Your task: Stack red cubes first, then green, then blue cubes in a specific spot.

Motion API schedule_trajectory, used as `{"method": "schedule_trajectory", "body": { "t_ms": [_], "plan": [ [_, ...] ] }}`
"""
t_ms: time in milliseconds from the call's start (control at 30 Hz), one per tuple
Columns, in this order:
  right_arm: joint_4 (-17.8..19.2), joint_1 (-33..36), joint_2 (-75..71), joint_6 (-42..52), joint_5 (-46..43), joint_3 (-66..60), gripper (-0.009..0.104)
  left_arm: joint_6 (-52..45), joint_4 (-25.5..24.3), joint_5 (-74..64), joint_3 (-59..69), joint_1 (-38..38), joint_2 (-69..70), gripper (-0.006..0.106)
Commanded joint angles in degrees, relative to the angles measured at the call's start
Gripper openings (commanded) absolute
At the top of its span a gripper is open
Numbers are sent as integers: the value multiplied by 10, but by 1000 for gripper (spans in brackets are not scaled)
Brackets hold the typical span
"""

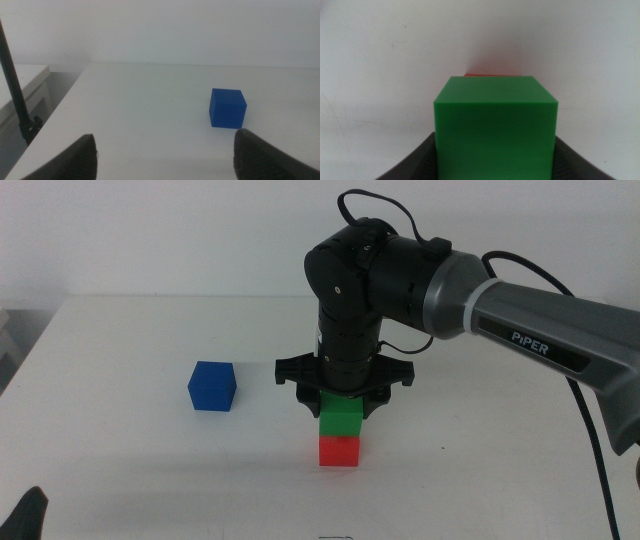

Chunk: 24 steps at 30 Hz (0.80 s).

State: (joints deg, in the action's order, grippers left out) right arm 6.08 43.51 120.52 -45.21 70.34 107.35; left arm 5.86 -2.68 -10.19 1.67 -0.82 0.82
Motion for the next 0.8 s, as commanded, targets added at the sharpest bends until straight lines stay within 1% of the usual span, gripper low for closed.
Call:
{"method": "schedule_trajectory", "body": {
  "t_ms": [0, 33, 67, 100, 200, 300, 500, 633, 767],
  "plan": [
    [17, -2, -35, 1, 43, 12, 8, 2, 4, 47, -2, -1, 11, 94],
    [18, -2, -35, 1, 42, 12, 34, 2, 4, 47, -2, -1, 11, 94],
    [20, -2, -35, 0, 42, 12, 47, 2, 4, 47, -2, -1, 11, 94],
    [20, -2, -35, 0, 42, 12, 55, 2, 4, 47, -2, -1, 11, 94],
    [20, -2, -35, 0, 42, 12, 65, 2, 4, 47, -2, -1, 11, 94],
    [20, -2, -35, 5, 42, 12, 71, 2, 4, 47, -2, -1, 11, 94],
    [11, -2, -59, 34, 42, 12, 72, 2, 4, 47, -2, -1, 11, 94],
    [16, -4, -115, 136, 42, 12, 72, 2, 4, 47, -2, -1, 11, 94],
    [9, -4, -197, 282, 42, 12, 72, 2, 4, 47, -2, -1, 11, 94]
  ]
}}
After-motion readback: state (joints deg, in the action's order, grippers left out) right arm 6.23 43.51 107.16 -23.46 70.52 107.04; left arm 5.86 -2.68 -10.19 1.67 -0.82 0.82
